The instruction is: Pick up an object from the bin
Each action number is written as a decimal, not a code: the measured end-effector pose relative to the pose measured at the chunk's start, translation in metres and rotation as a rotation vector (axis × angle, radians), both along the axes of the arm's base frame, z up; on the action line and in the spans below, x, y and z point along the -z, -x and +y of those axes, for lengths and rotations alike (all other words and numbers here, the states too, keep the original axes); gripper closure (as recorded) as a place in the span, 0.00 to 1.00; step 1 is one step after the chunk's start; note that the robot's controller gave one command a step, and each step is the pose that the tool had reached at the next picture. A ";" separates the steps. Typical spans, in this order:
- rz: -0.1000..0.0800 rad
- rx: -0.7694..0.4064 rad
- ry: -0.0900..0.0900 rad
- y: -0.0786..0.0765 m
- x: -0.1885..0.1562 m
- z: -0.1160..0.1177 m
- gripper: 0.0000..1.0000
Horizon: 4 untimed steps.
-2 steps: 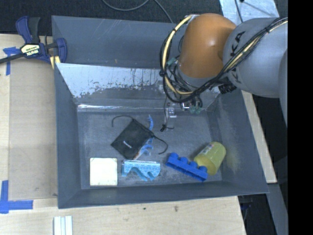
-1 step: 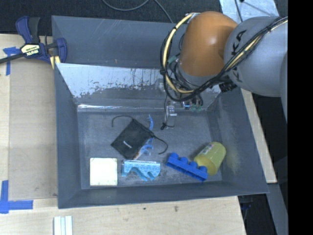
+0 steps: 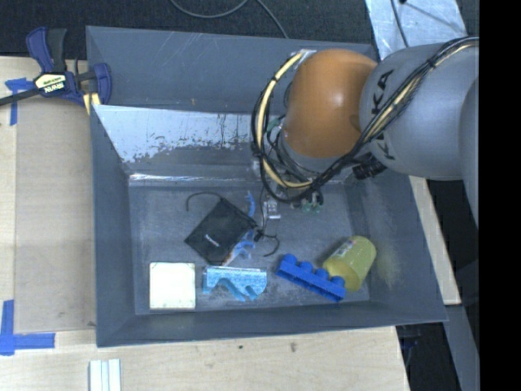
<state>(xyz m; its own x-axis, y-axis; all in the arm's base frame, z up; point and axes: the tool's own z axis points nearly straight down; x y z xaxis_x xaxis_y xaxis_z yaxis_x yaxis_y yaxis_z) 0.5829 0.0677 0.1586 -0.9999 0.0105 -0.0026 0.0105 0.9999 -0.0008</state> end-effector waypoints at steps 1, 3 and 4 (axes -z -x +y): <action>0.005 -0.002 -0.003 0.023 0.010 0.019 0.00; 0.001 0.121 -0.002 0.009 0.013 0.021 0.00; -0.007 -0.130 -0.001 0.008 0.042 0.031 0.00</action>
Offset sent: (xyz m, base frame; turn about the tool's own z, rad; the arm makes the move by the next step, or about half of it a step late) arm -0.0155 0.0355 -0.0338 0.2170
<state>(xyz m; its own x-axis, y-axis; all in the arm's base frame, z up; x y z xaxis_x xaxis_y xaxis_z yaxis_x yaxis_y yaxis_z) 0.5747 0.0985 0.1162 -0.9928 -0.1191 -0.0101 -0.1191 0.9929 0.0001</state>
